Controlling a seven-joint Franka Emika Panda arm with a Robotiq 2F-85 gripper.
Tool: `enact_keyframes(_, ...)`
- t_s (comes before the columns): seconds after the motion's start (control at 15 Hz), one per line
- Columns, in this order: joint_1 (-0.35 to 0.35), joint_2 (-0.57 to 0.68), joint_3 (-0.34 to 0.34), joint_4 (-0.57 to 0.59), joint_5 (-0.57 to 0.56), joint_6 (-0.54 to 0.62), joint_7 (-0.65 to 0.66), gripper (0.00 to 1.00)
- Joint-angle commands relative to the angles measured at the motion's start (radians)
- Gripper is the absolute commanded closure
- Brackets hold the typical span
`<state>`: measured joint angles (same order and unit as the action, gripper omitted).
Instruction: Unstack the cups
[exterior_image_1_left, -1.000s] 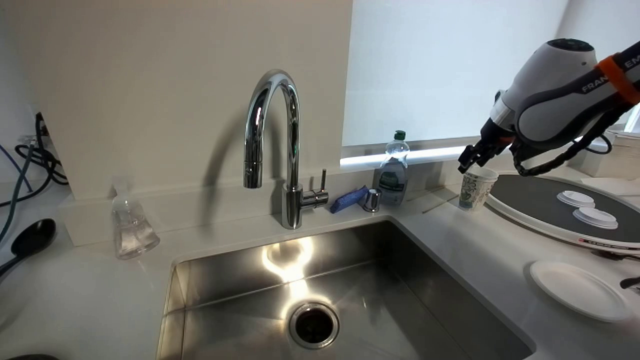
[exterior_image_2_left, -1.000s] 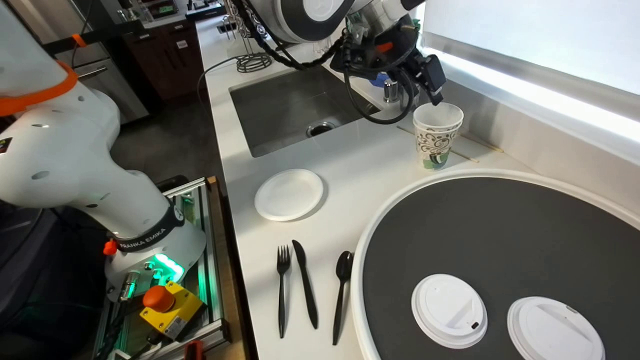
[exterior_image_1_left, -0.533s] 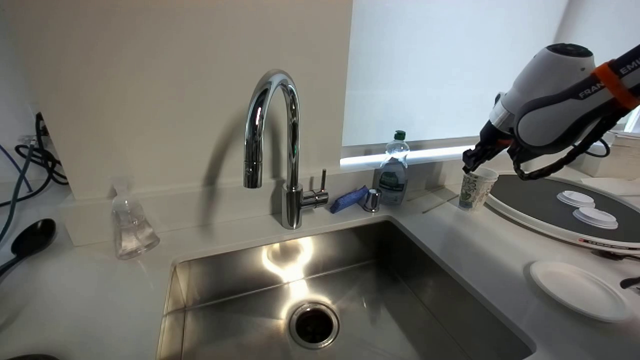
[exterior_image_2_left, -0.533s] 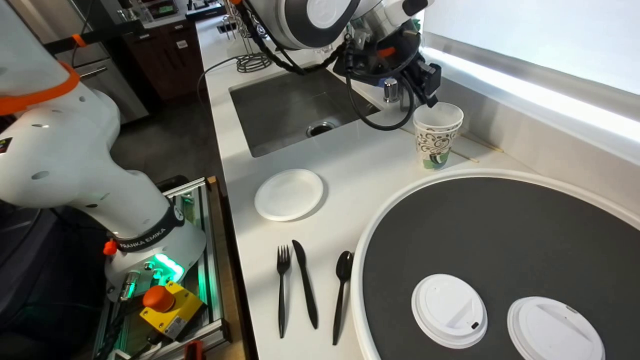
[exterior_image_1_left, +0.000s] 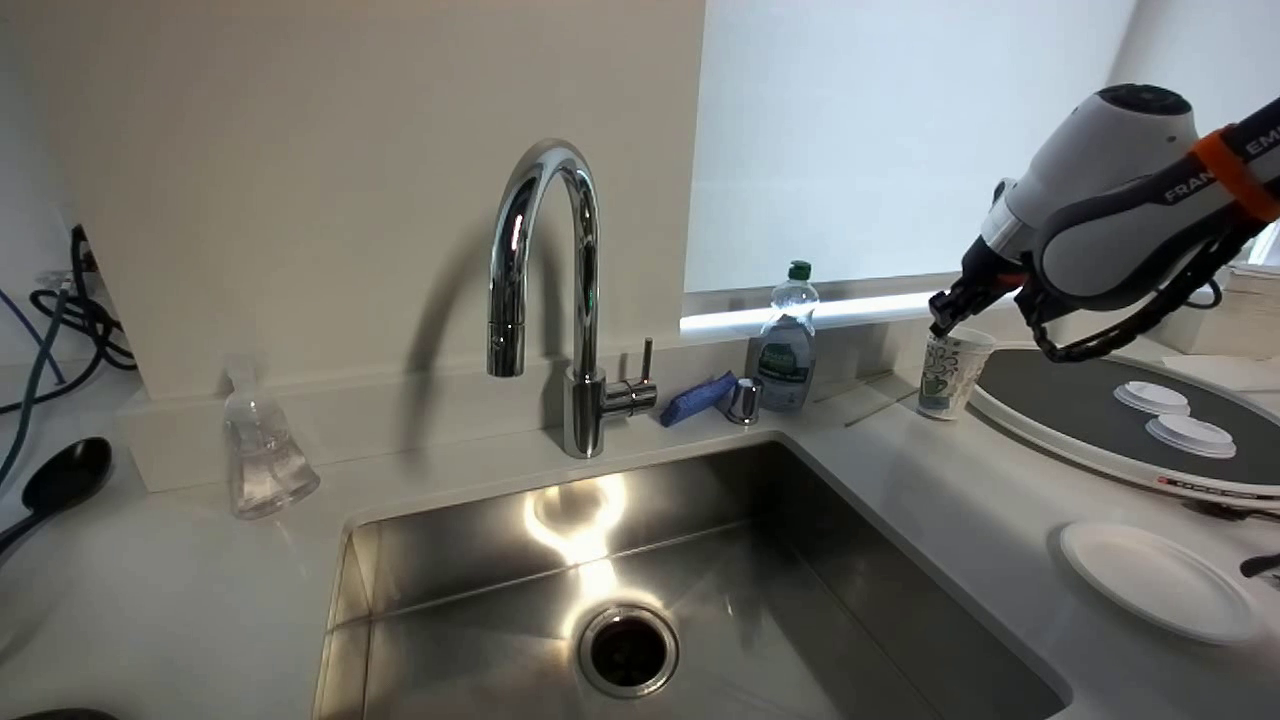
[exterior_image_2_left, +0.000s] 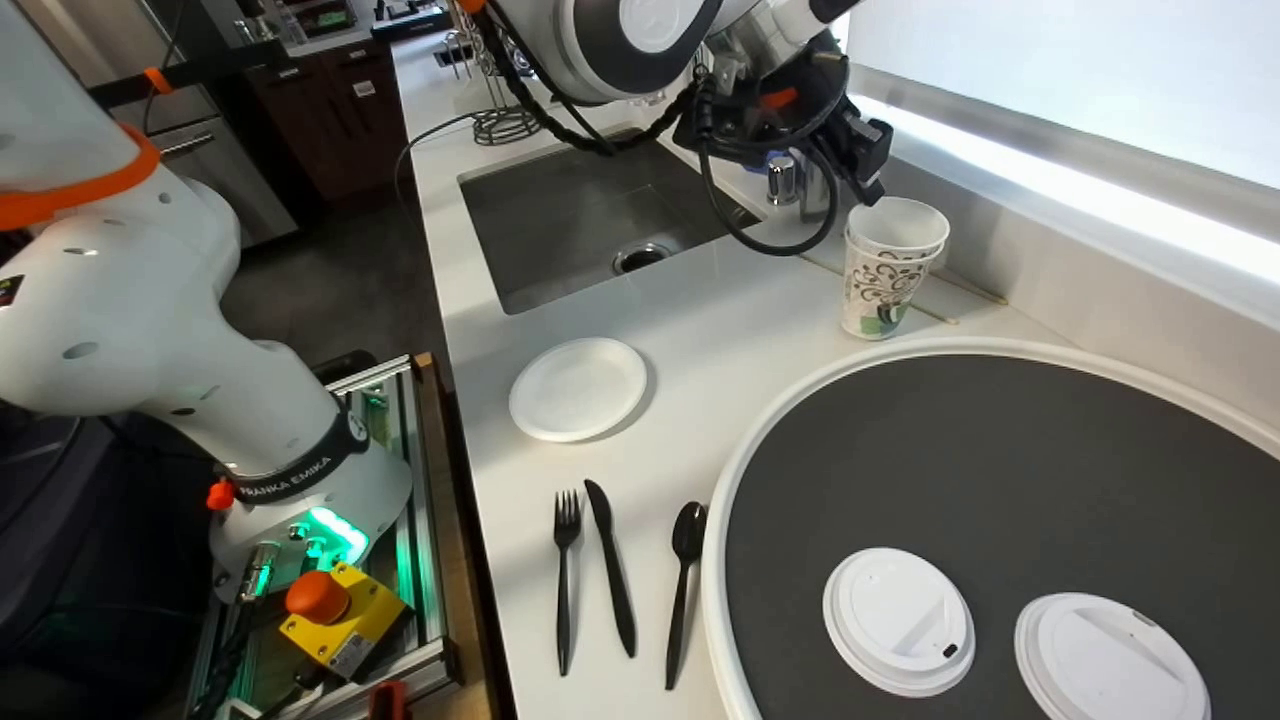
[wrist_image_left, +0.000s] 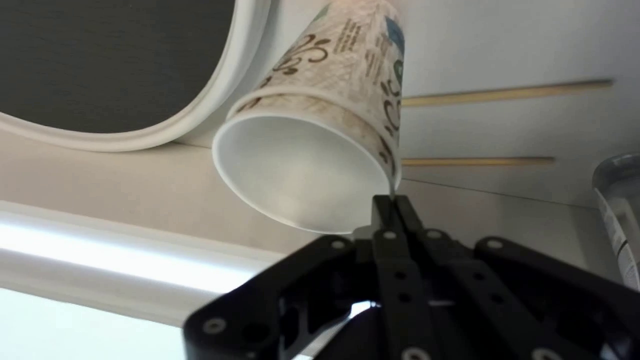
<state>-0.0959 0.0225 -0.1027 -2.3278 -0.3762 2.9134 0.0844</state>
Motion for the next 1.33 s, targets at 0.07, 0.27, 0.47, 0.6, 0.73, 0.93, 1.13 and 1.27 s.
enact_keyframes(0.07,0.000,-0.006,-0.011,0.016,-0.126,0.017,0.088,0.99)
enact_keyframes(0.27,0.000,-0.008,-0.012,0.031,-0.191,0.012,0.129,0.99)
enact_keyframes(0.47,-0.001,-0.016,-0.012,0.043,-0.254,0.007,0.169,0.99)
enact_keyframes(0.6,-0.002,-0.023,-0.014,0.054,-0.293,0.002,0.194,0.99)
enact_keyframes(0.73,-0.003,-0.030,-0.016,0.065,-0.334,-0.005,0.220,0.99)
enact_keyframes(0.93,-0.004,-0.040,-0.019,0.076,-0.383,-0.011,0.254,0.99)
enact_keyframes(1.13,-0.007,-0.051,-0.020,0.081,-0.425,-0.017,0.283,0.99)
enact_keyframes(1.27,-0.009,-0.058,-0.020,0.080,-0.440,-0.021,0.292,0.99)
